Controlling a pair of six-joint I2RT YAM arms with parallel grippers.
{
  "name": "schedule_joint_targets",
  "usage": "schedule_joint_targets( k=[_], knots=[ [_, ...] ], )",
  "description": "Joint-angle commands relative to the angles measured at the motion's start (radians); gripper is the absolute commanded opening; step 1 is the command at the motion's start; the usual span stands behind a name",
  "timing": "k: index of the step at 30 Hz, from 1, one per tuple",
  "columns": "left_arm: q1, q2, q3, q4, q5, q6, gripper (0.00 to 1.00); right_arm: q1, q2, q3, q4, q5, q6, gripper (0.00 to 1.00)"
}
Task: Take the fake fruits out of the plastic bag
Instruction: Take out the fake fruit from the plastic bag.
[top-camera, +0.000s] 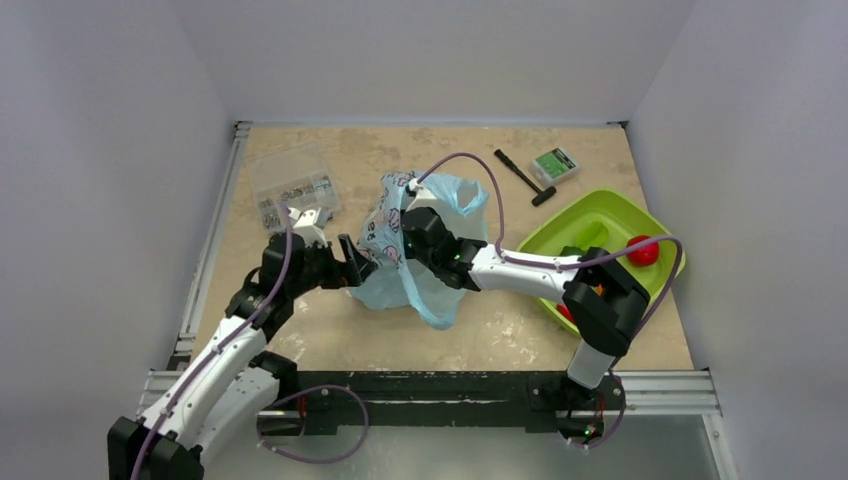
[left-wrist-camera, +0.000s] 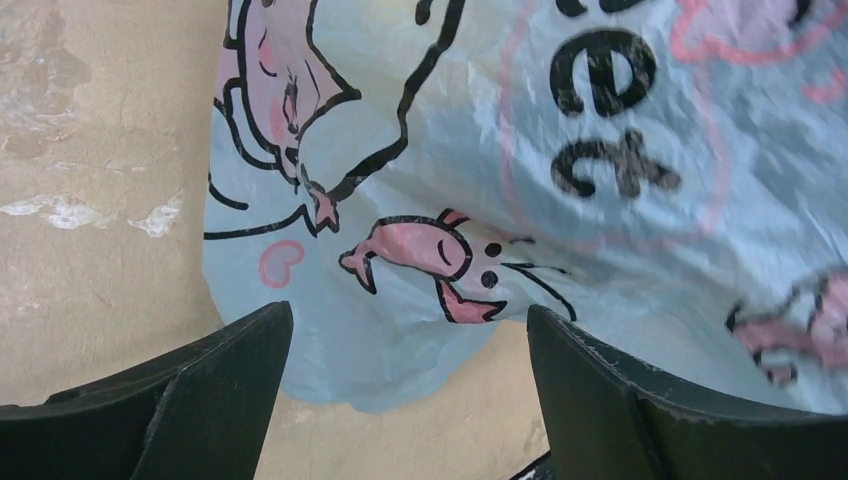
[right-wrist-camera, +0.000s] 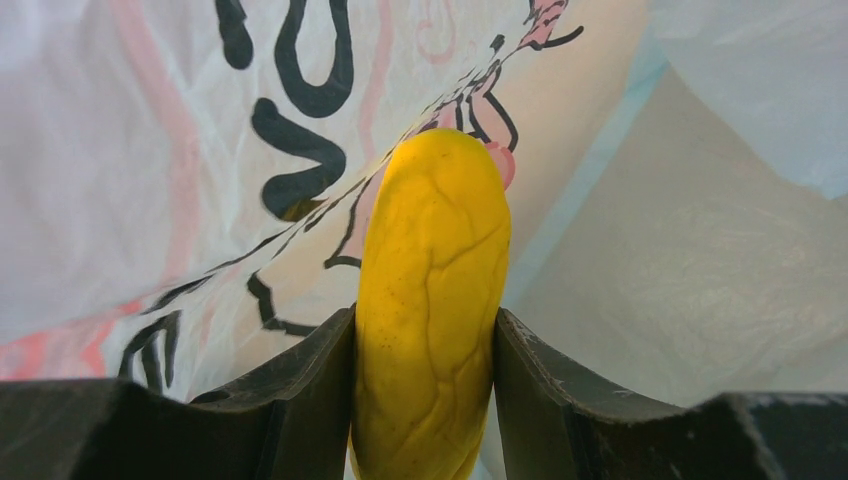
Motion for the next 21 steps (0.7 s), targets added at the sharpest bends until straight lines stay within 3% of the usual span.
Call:
schedule_joint_targets(
  k=[1,6,15,21],
  knots=[
    [-0.005,0.117,0.013,0.132,-0.021,-0.011,0.85,-0.010,-0.061,0.038,-0.031,-0.043,0.005,0.00],
    [-0.003,0.291,0.096,0.057,-0.095,-0.047,0.69,-0.026,-0.107,0.054,-0.165,-0.024,-0.082,0.00],
    [-0.003,0.338,0.139,0.021,-0.233,-0.056,0.69,-0.039,-0.327,0.058,-0.441,-0.045,-0.306,0.00],
    [-0.003,0.300,0.194,-0.115,-0.300,-0.025,0.80,-0.046,-0.506,0.054,-0.537,0.015,-0.366,0.00]
  ],
)
